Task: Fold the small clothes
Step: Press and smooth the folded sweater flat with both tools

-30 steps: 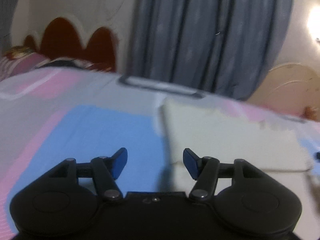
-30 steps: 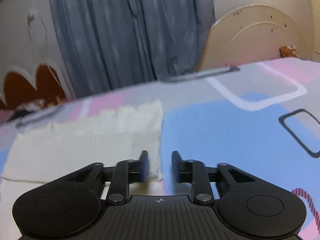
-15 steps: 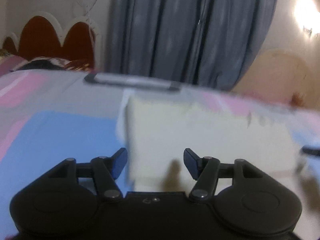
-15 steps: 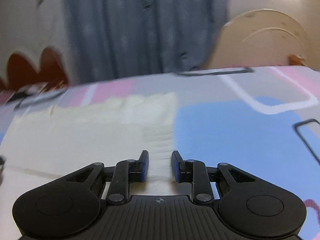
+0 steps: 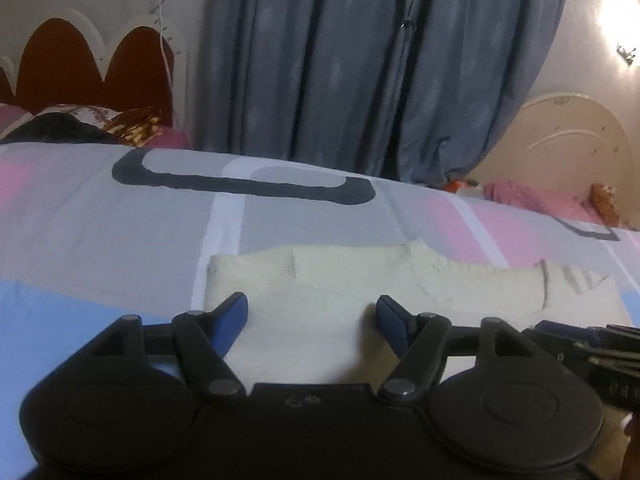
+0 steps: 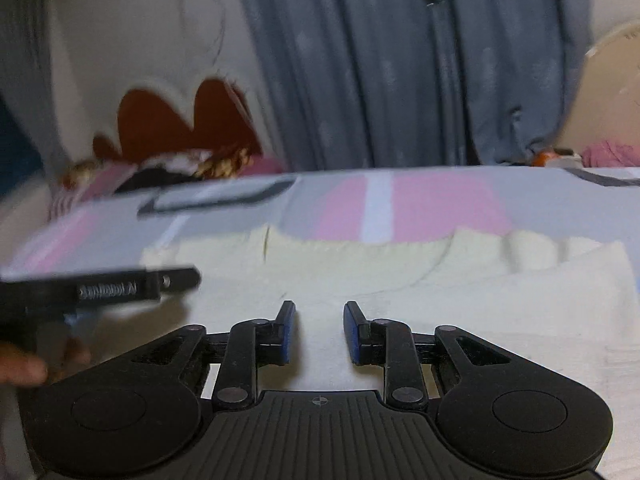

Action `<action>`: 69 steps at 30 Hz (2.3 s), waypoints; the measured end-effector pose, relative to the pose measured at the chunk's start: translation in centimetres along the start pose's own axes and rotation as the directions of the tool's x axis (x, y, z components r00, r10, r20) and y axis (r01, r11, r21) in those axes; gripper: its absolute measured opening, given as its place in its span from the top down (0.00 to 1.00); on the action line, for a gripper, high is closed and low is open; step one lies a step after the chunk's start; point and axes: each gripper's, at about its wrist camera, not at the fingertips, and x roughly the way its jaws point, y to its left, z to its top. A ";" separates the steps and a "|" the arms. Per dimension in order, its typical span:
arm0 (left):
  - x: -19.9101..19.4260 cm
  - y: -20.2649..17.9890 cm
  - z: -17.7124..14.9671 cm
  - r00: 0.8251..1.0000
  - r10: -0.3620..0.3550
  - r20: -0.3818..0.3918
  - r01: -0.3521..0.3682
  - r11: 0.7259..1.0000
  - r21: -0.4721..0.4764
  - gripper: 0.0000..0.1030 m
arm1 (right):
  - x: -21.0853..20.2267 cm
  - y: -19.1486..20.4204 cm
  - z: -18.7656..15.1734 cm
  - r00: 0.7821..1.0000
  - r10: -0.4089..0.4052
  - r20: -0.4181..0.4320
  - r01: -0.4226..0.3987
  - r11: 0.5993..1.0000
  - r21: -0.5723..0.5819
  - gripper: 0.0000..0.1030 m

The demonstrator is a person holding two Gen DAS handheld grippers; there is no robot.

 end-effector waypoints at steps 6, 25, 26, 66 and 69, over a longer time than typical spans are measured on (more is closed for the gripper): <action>-3.1 -2.0 -0.5 0.998 0.008 0.059 -0.008 1.000 -0.008 0.29 | -1.8 -1.3 0.5 0.999 -0.027 0.036 0.025 0.998 0.062 0.75; -7.6 -7.2 -4.5 0.996 0.055 0.065 -0.063 0.989 0.131 0.29 | -13.3 -9.0 -3.7 0.953 -0.297 0.052 0.289 0.950 0.119 0.75; -7.7 -8.2 -4.6 0.996 0.041 0.074 -0.053 0.986 0.158 0.27 | -13.4 -7.7 -3.7 0.959 -0.277 0.067 0.270 0.958 0.098 0.75; -8.8 -9.1 -6.1 0.970 0.235 -0.057 -0.221 0.956 0.193 0.20 | -13.3 -8.6 -4.8 0.993 -0.120 0.010 0.119 0.991 0.060 0.75; -9.4 -9.5 -6.2 0.973 0.226 -0.051 -0.212 0.957 0.197 0.20 | -14.3 -8.7 -4.9 0.993 -0.118 0.011 0.118 0.992 0.055 0.75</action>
